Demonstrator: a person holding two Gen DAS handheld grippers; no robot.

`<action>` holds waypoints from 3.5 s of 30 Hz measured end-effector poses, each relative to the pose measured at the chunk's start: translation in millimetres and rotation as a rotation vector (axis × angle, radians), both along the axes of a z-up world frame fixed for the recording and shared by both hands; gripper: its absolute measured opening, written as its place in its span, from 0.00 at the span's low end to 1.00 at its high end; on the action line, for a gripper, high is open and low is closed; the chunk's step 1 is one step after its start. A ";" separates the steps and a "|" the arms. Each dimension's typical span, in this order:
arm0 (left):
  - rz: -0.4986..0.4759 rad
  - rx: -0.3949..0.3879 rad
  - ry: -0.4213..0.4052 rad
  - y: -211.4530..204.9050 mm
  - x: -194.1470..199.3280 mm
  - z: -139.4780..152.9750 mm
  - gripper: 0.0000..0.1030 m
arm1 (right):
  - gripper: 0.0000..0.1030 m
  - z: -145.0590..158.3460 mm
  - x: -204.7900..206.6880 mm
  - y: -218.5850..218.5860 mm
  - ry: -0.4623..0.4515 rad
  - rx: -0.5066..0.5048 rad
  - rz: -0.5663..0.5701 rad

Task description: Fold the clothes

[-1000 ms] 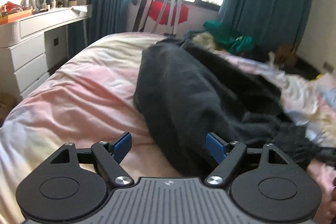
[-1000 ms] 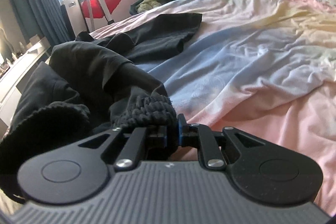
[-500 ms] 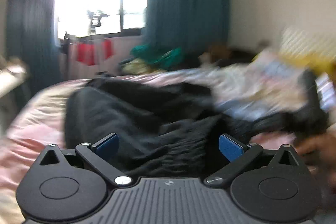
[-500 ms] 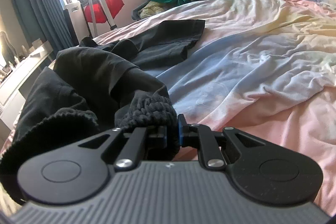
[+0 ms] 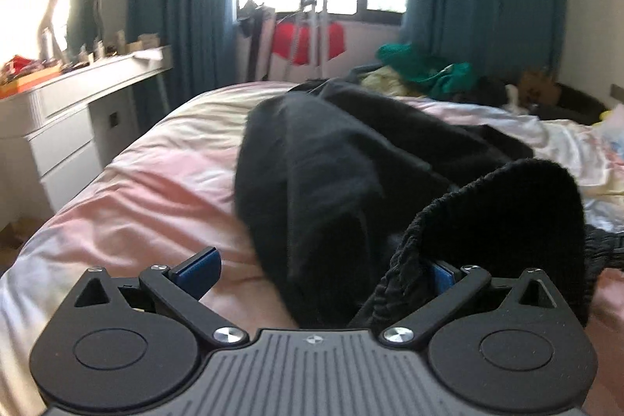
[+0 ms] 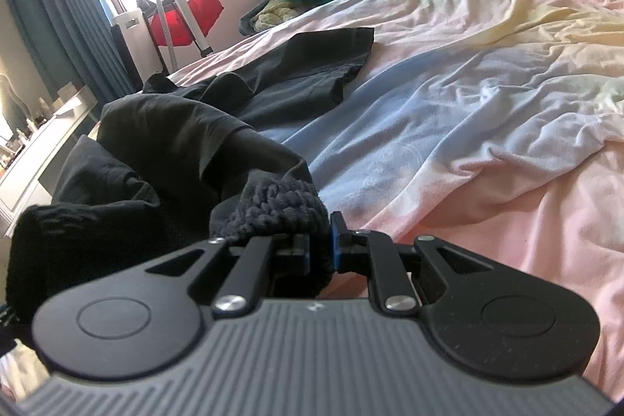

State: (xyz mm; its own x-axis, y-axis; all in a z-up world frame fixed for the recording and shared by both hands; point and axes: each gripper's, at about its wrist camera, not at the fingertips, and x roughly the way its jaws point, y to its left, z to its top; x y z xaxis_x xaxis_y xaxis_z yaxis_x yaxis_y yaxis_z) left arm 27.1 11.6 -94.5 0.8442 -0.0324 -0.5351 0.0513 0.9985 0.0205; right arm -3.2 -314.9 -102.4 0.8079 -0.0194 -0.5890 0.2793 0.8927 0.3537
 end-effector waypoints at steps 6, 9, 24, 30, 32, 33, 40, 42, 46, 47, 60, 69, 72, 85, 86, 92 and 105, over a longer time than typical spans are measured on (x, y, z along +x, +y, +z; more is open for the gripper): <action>0.044 -0.099 0.083 13.3 -0.4 0.5 1.00 | 0.14 3.7 -0.9 3.1 -0.011 -0.026 0.004; 0.001 -0.069 0.044 8.8 -8.1 5.2 0.99 | 0.14 7.2 -2.0 2.5 -0.028 -0.022 0.002; -0.444 0.319 -0.111 -98.0 -15.7 23.9 0.97 | 0.13 16.4 -7.4 -6.4 -0.097 0.059 0.014; -0.500 0.530 -0.073 -167.6 10.1 12.4 0.90 | 0.13 6.3 -3.8 -17.4 -0.075 0.127 0.000; -0.516 0.600 -0.060 -190.7 18.7 8.5 0.87 | 0.13 0.4 -1.7 -22.0 -0.063 0.148 -0.004; -0.524 0.635 -0.053 -202.3 23.1 6.5 0.87 | 0.13 -3.6 -0.5 -25.6 -0.055 0.172 -0.010; -0.518 0.704 0.028 -239.1 52.9 -9.0 0.48 | 0.13 -18.5 -1.5 -39.4 -0.040 0.270 -0.015; -0.482 0.639 0.061 -233.2 56.9 -6.9 0.21 | 0.13 -20.0 -4.7 -38.0 -0.044 0.253 -0.002; -0.383 0.544 -0.023 -208.1 50.3 23.0 0.12 | 0.12 -12.9 -13.1 -31.3 -0.055 0.176 0.039; -0.340 0.497 -0.044 -196.2 51.5 36.0 0.10 | 0.10 -9.7 -15.9 -31.0 -0.062 0.176 0.046; 0.020 0.055 -0.309 -0.2 78.1 205.3 0.08 | 0.03 33.1 -64.6 42.9 -0.131 0.244 0.194; 0.207 0.006 -0.383 142.9 130.9 276.8 0.08 | 0.03 60.7 -47.0 145.8 -0.236 0.202 0.342; 0.303 -0.011 -0.347 202.5 152.0 266.3 0.08 | 0.04 48.7 -34.2 159.7 -0.231 0.193 0.367; 0.474 -0.320 0.023 333.6 172.1 105.7 0.21 | 0.04 -32.0 3.6 148.5 -0.101 0.101 0.252; 0.483 -0.351 0.037 339.7 162.9 103.1 0.27 | 0.04 -33.1 3.0 149.2 -0.099 0.105 0.256; 0.541 -0.515 0.087 368.5 89.8 94.1 0.82 | 0.04 -33.6 -1.0 148.1 -0.101 0.093 0.254; 0.126 -0.065 0.046 192.7 17.2 99.4 0.77 | 0.05 -30.6 -14.4 120.6 -0.073 0.084 0.104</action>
